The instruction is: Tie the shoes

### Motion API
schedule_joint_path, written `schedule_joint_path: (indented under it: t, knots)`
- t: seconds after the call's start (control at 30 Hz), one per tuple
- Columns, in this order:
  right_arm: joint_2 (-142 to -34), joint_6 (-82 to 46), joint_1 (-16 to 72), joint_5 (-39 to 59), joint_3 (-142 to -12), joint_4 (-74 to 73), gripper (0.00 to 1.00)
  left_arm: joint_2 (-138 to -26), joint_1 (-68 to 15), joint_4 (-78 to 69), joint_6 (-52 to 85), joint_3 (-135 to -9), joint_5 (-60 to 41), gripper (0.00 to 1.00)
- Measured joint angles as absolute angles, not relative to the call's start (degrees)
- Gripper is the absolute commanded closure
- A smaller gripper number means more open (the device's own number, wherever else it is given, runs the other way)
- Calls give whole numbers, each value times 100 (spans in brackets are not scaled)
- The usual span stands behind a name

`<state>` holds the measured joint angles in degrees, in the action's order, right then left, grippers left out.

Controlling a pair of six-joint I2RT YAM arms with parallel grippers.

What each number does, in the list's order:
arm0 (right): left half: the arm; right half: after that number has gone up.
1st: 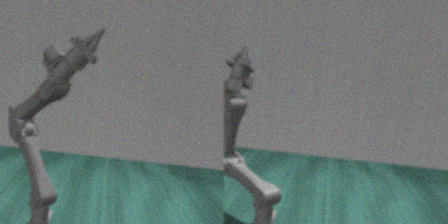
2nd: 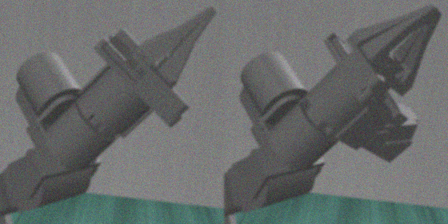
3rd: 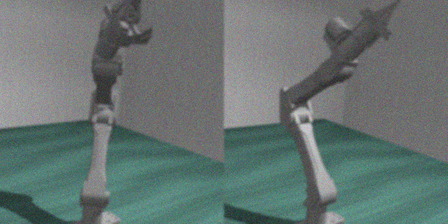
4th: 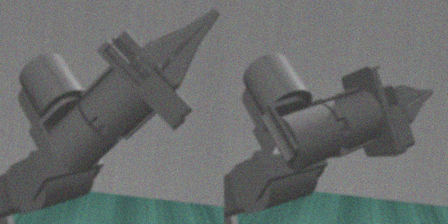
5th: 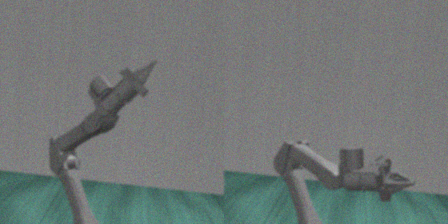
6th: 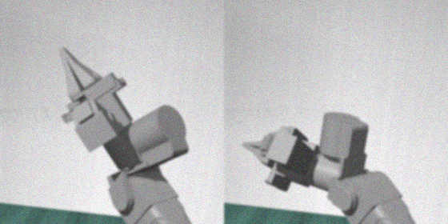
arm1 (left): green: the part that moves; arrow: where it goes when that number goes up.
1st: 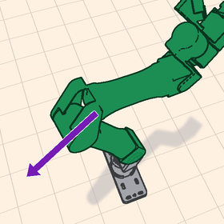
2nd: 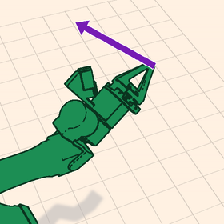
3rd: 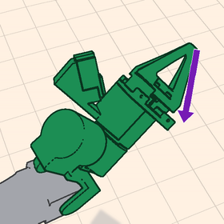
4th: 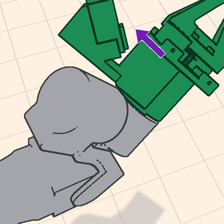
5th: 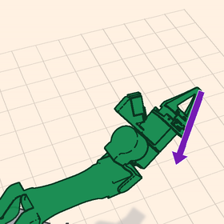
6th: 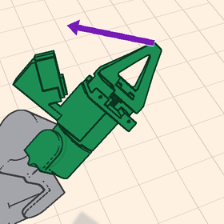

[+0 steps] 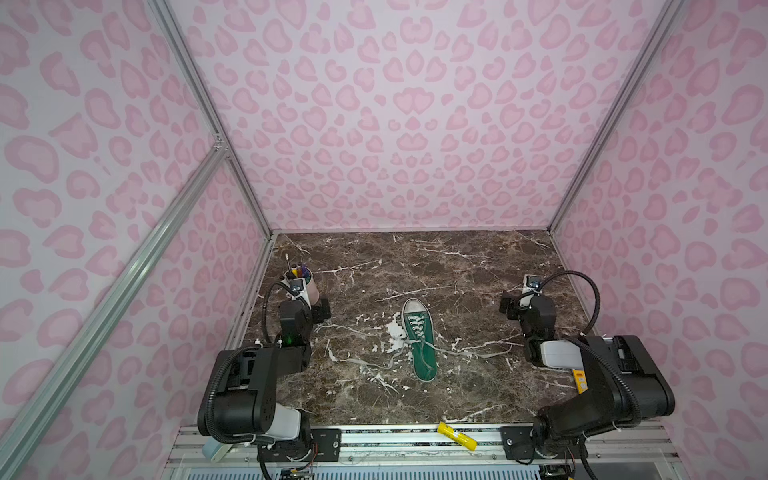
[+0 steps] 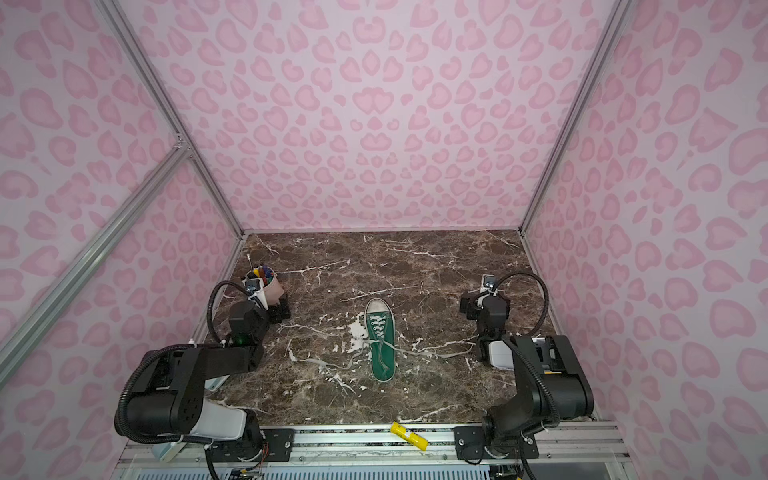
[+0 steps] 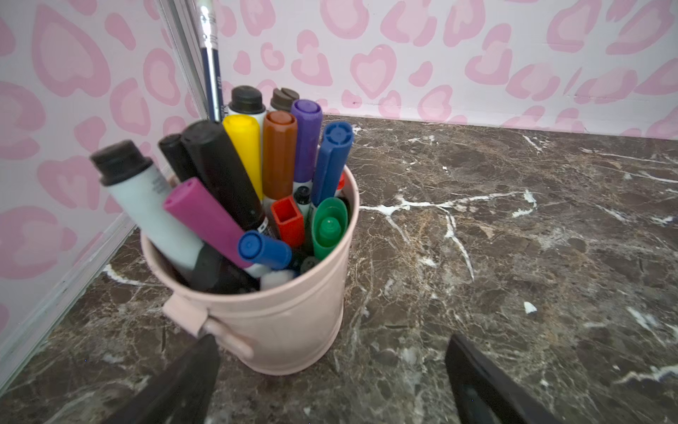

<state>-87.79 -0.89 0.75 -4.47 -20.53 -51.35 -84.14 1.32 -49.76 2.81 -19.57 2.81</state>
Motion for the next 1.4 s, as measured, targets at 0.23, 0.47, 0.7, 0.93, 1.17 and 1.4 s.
schedule_joint_path:
  t: [0.23,0.47,0.7,0.93,1.17,1.4]
  knots:
    - [-8779,-89,75,-447,-2053,-5135,0,-8414,132,-4976,281,-1957,281,2]
    - [-8779,-89,75,-447,-2053,-5135,0,-8414,132,-4976,283,-1957,281,2]
    - [-8779,-89,75,-447,-2053,-5135,0,-8414,132,-4976,283,-1957,281,2]
    - [-8779,-91,75,-447,-2053,-5137,0,-8414,132,-4978,283,-1955,281,2]
    - [-8726,-89,75,-445,-1848,-5376,0,-8200,119,-3983,222,-2801,73,2]
    - [-8547,-47,75,-388,-1739,-5553,0,-8154,102,-2969,150,-3234,-176,2]
